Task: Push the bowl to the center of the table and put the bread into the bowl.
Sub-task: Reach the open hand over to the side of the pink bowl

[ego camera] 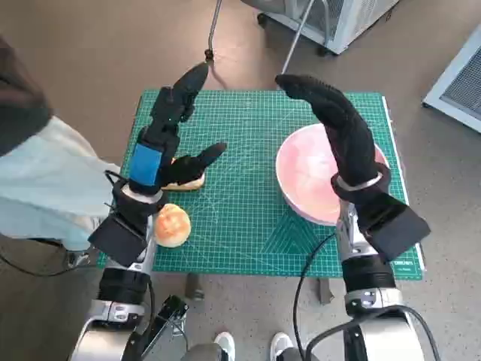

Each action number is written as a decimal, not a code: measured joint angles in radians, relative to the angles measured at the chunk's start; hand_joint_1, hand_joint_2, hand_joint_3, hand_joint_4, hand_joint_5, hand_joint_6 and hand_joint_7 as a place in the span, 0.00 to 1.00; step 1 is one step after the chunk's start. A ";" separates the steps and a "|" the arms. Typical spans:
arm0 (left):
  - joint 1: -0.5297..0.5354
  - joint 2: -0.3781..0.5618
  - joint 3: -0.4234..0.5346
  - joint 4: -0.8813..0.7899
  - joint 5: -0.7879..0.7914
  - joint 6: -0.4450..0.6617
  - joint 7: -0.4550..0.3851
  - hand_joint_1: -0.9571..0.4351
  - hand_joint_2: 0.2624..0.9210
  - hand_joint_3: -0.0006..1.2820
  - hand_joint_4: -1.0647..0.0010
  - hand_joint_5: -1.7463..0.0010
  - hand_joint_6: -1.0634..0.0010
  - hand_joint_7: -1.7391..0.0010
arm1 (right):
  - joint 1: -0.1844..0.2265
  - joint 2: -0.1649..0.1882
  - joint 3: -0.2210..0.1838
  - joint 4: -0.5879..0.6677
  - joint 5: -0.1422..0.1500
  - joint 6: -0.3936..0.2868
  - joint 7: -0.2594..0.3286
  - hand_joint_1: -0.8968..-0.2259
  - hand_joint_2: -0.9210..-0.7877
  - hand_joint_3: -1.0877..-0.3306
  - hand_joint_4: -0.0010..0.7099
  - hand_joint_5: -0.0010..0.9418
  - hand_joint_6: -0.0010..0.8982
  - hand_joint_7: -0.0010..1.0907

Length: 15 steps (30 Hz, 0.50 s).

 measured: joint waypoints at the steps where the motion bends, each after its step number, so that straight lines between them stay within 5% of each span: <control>1: 0.000 0.000 0.000 0.000 0.000 0.000 -0.001 0.39 1.00 0.23 0.77 0.99 0.85 0.78 | 0.000 0.000 0.000 0.000 0.000 0.000 0.000 0.39 0.00 0.29 0.32 0.00 0.00 0.59; 15: 0.000 0.000 0.000 0.000 0.000 -0.002 -0.005 0.39 1.00 0.23 0.76 0.99 0.84 0.78 | 0.003 0.000 -0.004 -0.002 0.000 -0.008 -0.002 0.39 0.00 0.29 0.31 0.00 0.00 0.59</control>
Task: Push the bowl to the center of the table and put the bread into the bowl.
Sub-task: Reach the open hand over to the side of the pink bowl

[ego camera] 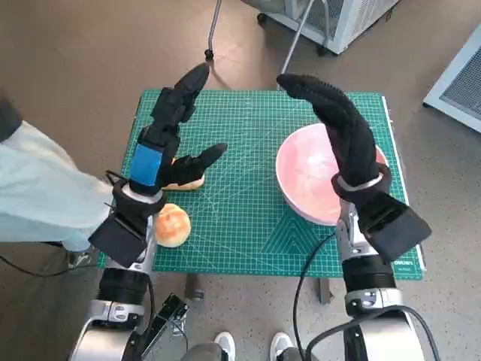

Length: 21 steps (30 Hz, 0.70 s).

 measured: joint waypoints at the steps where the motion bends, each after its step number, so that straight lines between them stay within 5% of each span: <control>1: 0.000 0.000 0.000 0.000 0.000 0.000 0.000 0.39 1.00 0.23 0.76 0.99 0.84 0.78 | 0.000 0.000 0.000 0.000 0.000 -0.001 0.000 0.39 0.00 0.29 0.31 0.00 0.00 0.58; 15: 0.000 0.000 -0.001 0.000 0.001 -0.007 -0.002 0.40 1.00 0.24 0.76 0.99 0.84 0.78 | 0.000 -0.004 -0.010 0.019 0.004 -0.011 0.002 0.38 0.00 0.29 0.31 0.00 0.00 0.59; 21: 0.001 0.001 -0.001 0.001 0.001 -0.015 -0.009 0.40 1.00 0.25 0.76 0.99 0.84 0.78 | -0.001 -0.037 -0.045 0.052 0.048 -0.012 0.035 0.37 0.00 0.31 0.31 0.00 0.00 0.59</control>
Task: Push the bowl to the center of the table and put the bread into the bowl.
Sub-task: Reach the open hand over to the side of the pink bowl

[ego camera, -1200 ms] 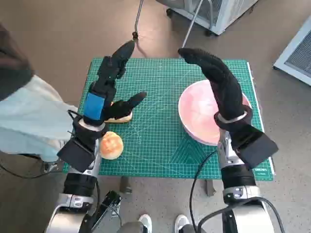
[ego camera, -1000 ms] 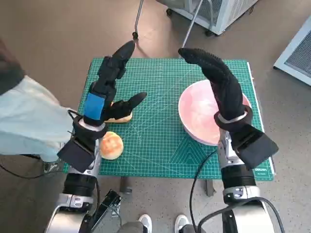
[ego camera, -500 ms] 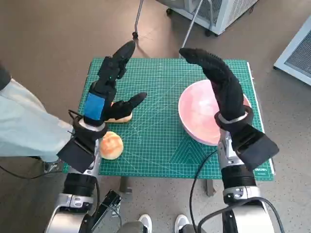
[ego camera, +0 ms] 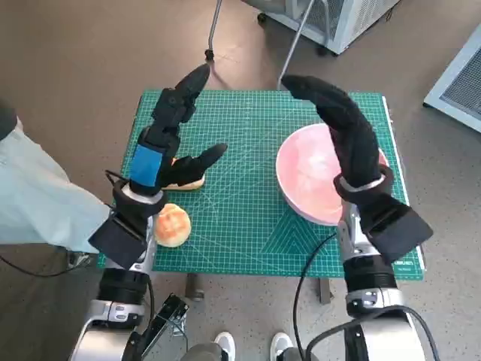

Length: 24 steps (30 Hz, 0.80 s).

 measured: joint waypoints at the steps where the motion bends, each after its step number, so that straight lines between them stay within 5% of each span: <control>1: 0.001 0.001 0.001 0.000 0.000 -0.001 0.000 0.40 1.00 0.25 0.76 0.99 0.84 0.78 | -0.001 -0.010 -0.009 0.009 0.011 -0.001 0.007 0.37 0.00 0.31 0.31 0.00 0.00 0.59; 9: 0.010 0.007 0.003 0.012 -0.002 -0.011 -0.007 0.41 1.00 0.24 0.76 0.99 0.84 0.78 | 0.000 -0.067 -0.082 0.068 0.028 -0.027 -0.016 0.39 0.00 0.28 0.30 0.00 0.00 0.55; 16: 0.015 0.008 0.010 0.018 -0.005 -0.016 -0.010 0.40 1.00 0.24 0.75 0.99 0.83 0.79 | 0.030 -0.113 -0.141 0.071 -0.017 -0.048 -0.139 0.44 0.00 0.22 0.28 0.00 0.00 0.53; 24: 0.024 0.006 0.014 0.018 -0.008 -0.017 -0.010 0.40 1.00 0.24 0.75 0.99 0.82 0.79 | 0.080 -0.119 -0.172 0.042 -0.010 -0.043 -0.200 0.41 0.00 0.28 0.25 0.00 0.00 0.57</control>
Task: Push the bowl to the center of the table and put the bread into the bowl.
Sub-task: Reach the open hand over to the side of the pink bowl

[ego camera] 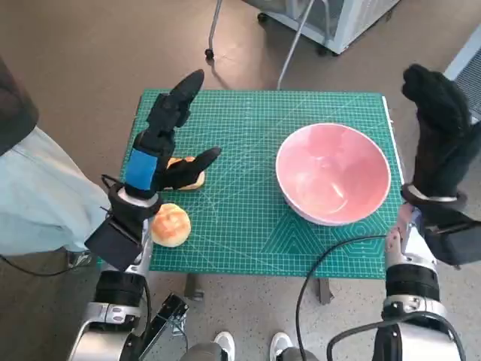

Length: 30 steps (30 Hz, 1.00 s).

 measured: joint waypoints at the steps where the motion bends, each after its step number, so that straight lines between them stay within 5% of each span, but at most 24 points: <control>1: 0.001 -0.001 0.000 0.000 0.000 0.000 0.000 0.40 1.00 0.24 0.75 0.99 0.82 0.80 | 0.003 0.000 -0.003 -0.003 0.001 0.000 -0.001 0.41 0.00 0.28 0.25 0.00 0.00 0.57; 11: 0.005 -0.005 0.000 -0.002 0.000 0.003 0.000 0.40 1.00 0.24 0.75 0.99 0.81 0.80 | 0.002 -0.045 -0.039 0.098 -0.015 -0.022 -0.038 0.43 0.00 0.29 0.27 0.01 0.00 0.59; 18: 0.018 0.000 0.004 -0.008 -0.011 0.006 -0.001 0.39 1.00 0.24 0.74 0.99 0.80 0.81 | 0.000 -0.083 -0.064 0.276 -0.037 0.036 -0.103 0.55 0.00 0.24 0.26 0.01 0.00 0.55; 24: 0.028 0.001 0.005 -0.009 -0.025 0.006 -0.009 0.39 1.00 0.24 0.74 0.99 0.80 0.82 | 0.003 -0.076 -0.068 0.372 -0.043 0.141 -0.152 0.56 0.00 0.23 0.23 0.00 0.00 0.50; 30: 0.035 0.010 0.010 -0.010 -0.033 0.006 -0.017 0.38 1.00 0.24 0.74 1.00 0.77 0.85 | 0.003 -0.032 -0.087 0.415 -0.031 0.242 -0.164 0.54 0.00 0.25 0.22 0.00 0.00 0.48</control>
